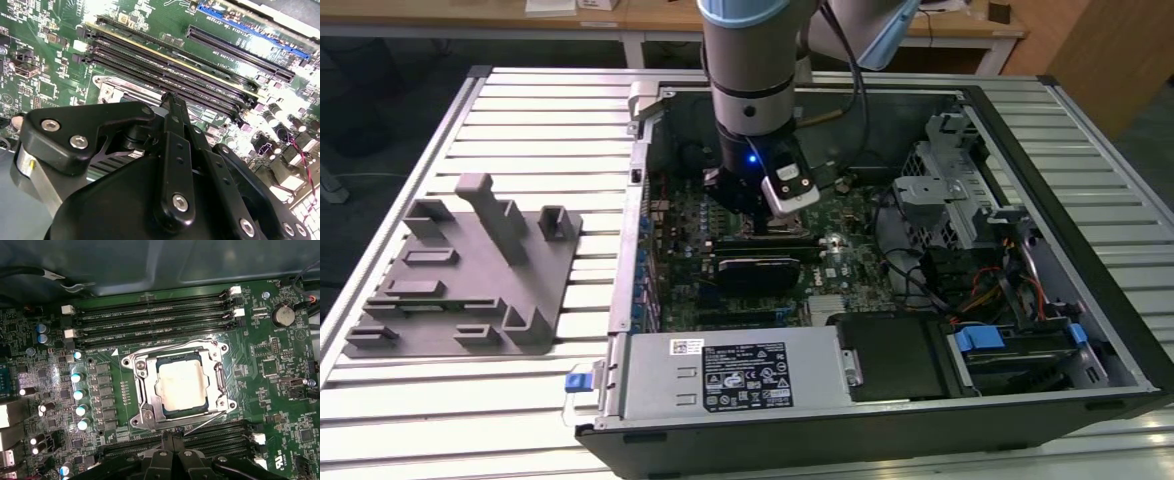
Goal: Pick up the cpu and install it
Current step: 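Install the second cpu locking lever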
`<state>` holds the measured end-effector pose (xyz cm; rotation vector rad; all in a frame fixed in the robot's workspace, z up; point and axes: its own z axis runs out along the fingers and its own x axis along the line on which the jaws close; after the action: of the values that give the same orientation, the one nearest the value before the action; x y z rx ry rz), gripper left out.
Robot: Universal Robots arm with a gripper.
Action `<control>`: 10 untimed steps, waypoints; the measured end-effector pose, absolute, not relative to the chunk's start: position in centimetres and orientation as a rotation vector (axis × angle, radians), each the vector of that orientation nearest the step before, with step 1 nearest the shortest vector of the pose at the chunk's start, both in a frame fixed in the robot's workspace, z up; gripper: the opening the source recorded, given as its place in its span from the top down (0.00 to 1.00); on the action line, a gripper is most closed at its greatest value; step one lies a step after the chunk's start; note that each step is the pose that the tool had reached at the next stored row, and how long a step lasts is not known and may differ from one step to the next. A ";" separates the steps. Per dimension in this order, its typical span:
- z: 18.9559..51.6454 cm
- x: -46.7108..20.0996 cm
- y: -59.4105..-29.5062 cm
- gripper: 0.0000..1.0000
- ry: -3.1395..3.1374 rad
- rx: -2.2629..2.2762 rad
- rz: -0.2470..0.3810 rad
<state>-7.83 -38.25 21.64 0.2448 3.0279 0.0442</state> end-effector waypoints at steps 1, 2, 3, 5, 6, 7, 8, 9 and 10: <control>21.6 -7.8 -38.3 0.89 3.028 0.244 0.046; 21.5 -7.9 -38.3 0.89 3.028 0.243 0.048; 21.5 -7.9 -38.3 0.89 3.028 0.242 0.050; 21.4 -8.0 -38.4 0.89 3.029 0.239 0.055; 21.3 -8.0 -38.5 0.89 3.029 0.238 0.059; 21.3 -8.1 -38.5 0.89 3.029 0.237 0.063; 21.2 -8.1 -38.6 0.89 3.030 0.235 0.067; 21.2 -8.2 -38.7 0.89 3.030 0.233 0.069; 21.1 -8.2 -38.7 0.89 3.030 0.231 0.072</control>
<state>-8.21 -38.75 21.14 0.2310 3.0300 0.0716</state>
